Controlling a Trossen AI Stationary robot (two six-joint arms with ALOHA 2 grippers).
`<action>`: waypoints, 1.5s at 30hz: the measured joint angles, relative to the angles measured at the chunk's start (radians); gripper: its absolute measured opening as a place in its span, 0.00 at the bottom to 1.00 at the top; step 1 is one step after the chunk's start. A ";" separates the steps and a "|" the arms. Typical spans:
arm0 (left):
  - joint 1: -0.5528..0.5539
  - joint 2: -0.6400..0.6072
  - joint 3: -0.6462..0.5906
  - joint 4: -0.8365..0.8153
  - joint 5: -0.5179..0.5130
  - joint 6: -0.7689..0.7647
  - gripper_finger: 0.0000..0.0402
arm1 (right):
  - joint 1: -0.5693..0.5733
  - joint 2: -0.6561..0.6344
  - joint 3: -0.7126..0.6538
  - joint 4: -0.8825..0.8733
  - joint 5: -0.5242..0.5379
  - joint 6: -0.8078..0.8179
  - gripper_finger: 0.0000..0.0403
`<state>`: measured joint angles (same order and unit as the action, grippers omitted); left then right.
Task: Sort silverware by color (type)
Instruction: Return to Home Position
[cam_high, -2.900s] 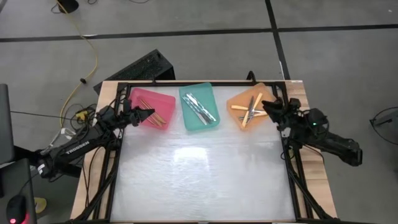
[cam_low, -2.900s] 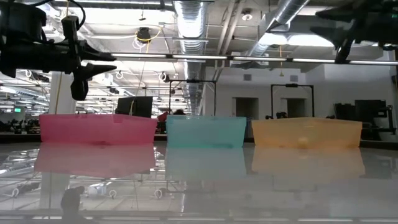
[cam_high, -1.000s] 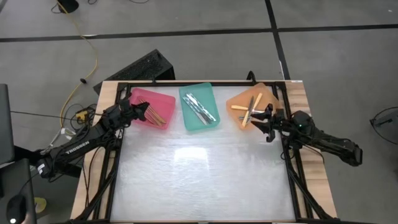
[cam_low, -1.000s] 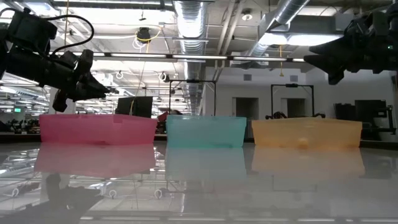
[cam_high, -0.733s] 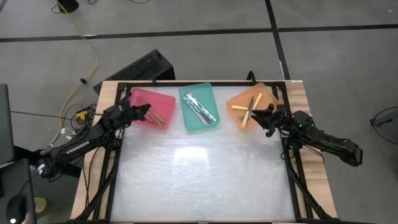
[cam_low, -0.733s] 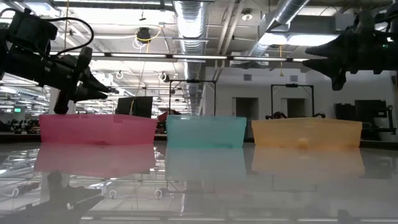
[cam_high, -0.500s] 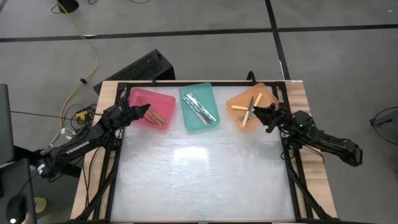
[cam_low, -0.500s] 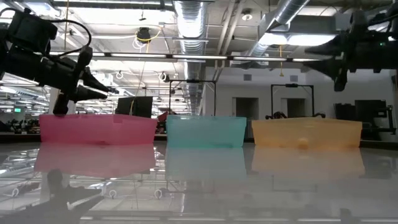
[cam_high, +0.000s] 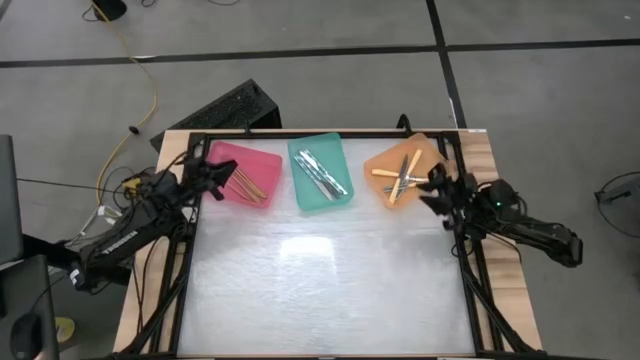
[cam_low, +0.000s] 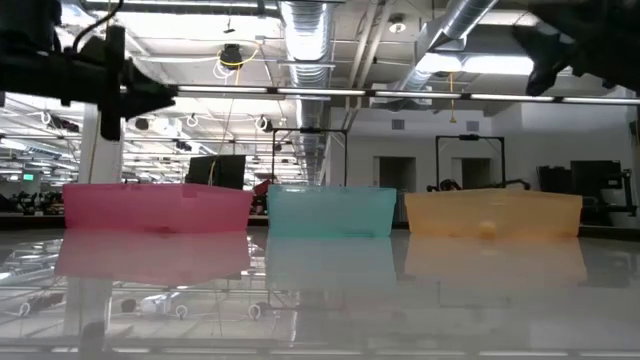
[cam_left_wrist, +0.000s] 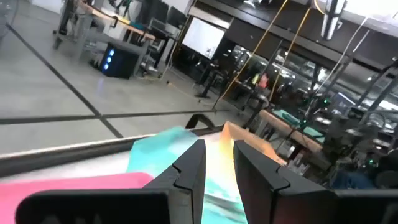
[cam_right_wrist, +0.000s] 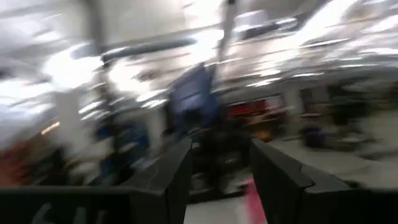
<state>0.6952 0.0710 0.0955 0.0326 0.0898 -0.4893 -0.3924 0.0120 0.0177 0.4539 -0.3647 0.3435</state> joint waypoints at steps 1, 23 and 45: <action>0.000 -0.018 -0.016 0.000 0.000 -0.001 0.17 | 0.000 0.000 0.000 0.002 -0.043 -0.001 0.45; -0.198 -0.061 -0.086 0.009 -0.068 0.074 0.17 | 0.172 0.002 -0.010 -0.171 -0.135 -0.219 0.45; -0.280 -0.058 -0.088 0.014 -0.203 -0.053 0.17 | 0.193 0.001 -0.012 -0.347 -0.044 -0.398 0.45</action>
<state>0.4149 0.0128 0.0074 0.0467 -0.1127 -0.5426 -0.1989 0.0133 0.0057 0.1069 -0.4088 -0.0543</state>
